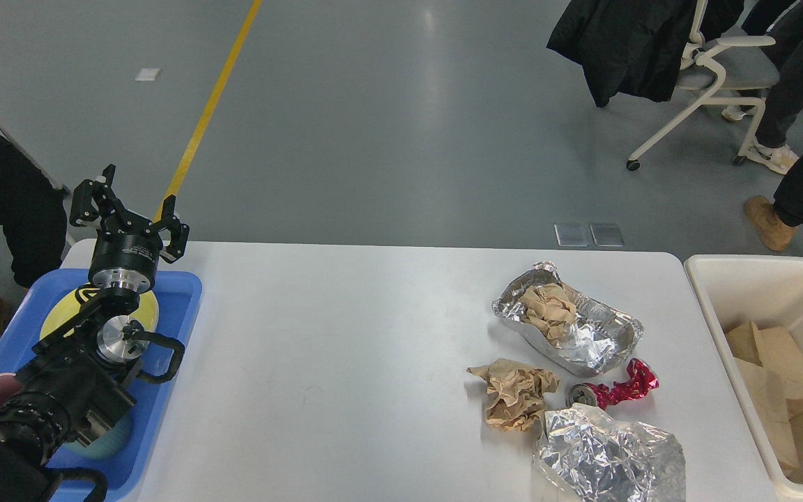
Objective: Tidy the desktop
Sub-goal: 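Carry the paper cup over the white bin and release it, then raise the right gripper and move it back toward the foil tray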
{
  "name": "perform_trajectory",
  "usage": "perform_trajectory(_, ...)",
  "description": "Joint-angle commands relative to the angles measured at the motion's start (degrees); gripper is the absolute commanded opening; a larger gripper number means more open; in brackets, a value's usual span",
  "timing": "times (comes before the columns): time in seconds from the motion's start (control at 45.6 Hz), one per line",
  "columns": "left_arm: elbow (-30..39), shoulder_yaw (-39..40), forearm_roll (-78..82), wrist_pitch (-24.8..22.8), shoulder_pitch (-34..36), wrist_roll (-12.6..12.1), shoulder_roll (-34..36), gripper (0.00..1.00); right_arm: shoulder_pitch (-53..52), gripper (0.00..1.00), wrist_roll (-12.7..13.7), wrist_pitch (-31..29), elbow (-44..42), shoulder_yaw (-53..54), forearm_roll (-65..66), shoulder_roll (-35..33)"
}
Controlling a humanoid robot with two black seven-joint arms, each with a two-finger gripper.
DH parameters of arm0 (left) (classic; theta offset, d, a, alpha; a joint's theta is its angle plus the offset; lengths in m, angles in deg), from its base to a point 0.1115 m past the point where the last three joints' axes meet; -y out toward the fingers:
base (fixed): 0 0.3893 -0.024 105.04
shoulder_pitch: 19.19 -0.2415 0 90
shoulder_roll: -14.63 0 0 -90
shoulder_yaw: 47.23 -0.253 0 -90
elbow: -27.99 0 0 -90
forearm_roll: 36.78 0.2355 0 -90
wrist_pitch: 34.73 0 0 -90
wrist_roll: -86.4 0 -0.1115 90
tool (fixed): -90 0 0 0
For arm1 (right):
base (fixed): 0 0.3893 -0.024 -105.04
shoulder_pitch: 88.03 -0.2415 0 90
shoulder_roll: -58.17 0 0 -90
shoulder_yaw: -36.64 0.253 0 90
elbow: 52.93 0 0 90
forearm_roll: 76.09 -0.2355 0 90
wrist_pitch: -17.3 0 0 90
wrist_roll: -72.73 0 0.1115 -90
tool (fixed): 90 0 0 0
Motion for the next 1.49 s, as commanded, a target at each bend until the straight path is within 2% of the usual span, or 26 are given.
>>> perform_trajectory(0.0,0.00,0.00,0.00,0.00,0.00,0.00,0.00,0.96,3.19,0.13,0.01,0.05,-2.05,1.14,0.02,1.53)
perform_trajectory(0.241,0.00,0.00,0.00,0.00,0.00,0.00,0.00,0.96,5.03,0.13,0.01,0.14,-2.14,1.93,0.02,3.47)
perform_trajectory(0.351,0.00,0.00,0.00,0.00,0.00,0.00,0.00,0.96,5.03,0.19,-0.08,0.14,-2.14,2.54,-0.07,3.47)
perform_trajectory(0.416,0.00,0.00,0.00,0.00,0.00,0.00,0.00,0.96,5.03,0.31,-0.08,0.23,-2.23,2.81,-0.33,3.38)
perform_trajectory(0.482,0.00,0.00,0.00,0.00,0.00,0.00,0.00,0.96,5.12,0.65,-0.08,0.49,-2.40,4.64,-0.95,3.38)
perform_trajectory(0.57,0.00,0.00,0.00,0.00,0.00,0.00,0.00,0.96,5.82,1.00,-0.08,1.28,-2.84,8.16,-2.53,2.86)
perform_trajectory(0.767,0.00,0.00,0.00,0.00,0.00,0.00,0.00,0.96,6.88,1.00,-0.08,0.93,-2.58,9.05,-3.15,2.33)
perform_trajectory(0.876,0.00,0.00,0.00,0.00,0.00,0.00,0.00,0.96,5.48,1.00,-0.08,0.49,-1.88,9.40,-3.23,-0.30)
perform_trajectory(1.008,0.00,0.00,0.00,0.00,0.00,0.00,0.00,0.96,1.79,1.00,-0.08,0.23,-1.26,8.87,-3.23,-2.77)
perform_trajectory(1.117,0.00,0.00,0.00,0.00,0.00,0.00,0.00,0.96,-4.88,1.00,-0.08,-0.73,2.42,7.64,-3.06,-6.01)
perform_trajectory(1.249,0.00,0.00,0.00,0.00,0.00,0.00,0.00,0.96,-22.00,1.00,-0.08,-8.89,10.68,2.03,-2.97,-10.76)
perform_trajectory(1.271,0.00,0.00,0.00,0.00,0.00,0.00,0.00,0.96,-28.91,1.00,-0.08,-13.00,13.04,-0.33,-3.06,-11.29)
perform_trajectory(1.336,0.00,0.00,0.00,0.00,0.00,0.00,0.00,0.96,-39.05,1.00,-0.08,-20.49,15.70,-3.25,-3.06,-10.77)
perform_trajectory(1.468,0.00,0.00,0.00,0.00,0.00,0.00,0.00,0.96,-53.83,1.00,-0.08,-36.48,16.49,-3.78,-3.15,-6.56)
